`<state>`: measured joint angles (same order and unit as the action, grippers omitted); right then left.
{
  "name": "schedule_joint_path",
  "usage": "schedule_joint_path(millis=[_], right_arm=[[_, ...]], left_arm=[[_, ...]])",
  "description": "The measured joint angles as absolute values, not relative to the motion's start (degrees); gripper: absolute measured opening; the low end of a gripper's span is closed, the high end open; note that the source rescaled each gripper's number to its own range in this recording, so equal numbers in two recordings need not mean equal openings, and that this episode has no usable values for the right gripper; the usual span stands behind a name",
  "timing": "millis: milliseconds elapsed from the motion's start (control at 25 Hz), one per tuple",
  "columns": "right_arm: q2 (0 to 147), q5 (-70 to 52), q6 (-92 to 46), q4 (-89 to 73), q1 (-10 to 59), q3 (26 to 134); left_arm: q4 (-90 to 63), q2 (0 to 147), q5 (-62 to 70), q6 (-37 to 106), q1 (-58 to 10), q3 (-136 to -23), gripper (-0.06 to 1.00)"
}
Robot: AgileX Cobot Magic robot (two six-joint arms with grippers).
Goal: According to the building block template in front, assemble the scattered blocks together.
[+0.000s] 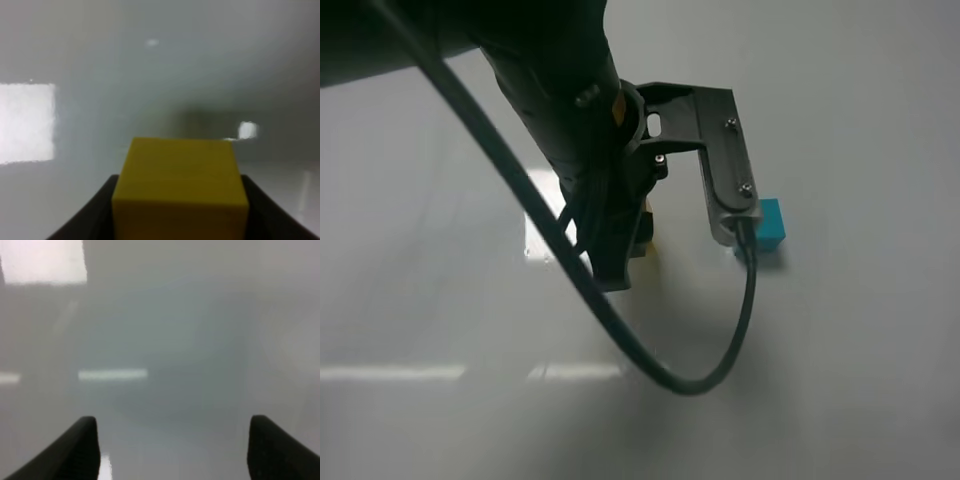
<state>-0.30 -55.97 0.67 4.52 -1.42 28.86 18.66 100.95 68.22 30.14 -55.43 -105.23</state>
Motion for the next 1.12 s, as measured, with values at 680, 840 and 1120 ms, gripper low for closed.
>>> schedule_joint_path(millis=[680, 840, 1120], right_arm=[[-0.3, -56.0, 0.7, 4.5, -1.4, 28.9], [-0.3, -56.0, 0.7, 4.5, -1.4, 28.9], [-0.3, -56.0, 0.7, 4.5, -1.4, 28.9]], left_arm=[[16.2, 105.1, 68.9, 35.0, -57.6, -112.8, 0.06], [15.7, 105.2, 68.8, 34.5, -57.7, -112.8, 0.06], [14.9, 105.2, 68.0, 33.5, -57.7, -112.8, 0.06]])
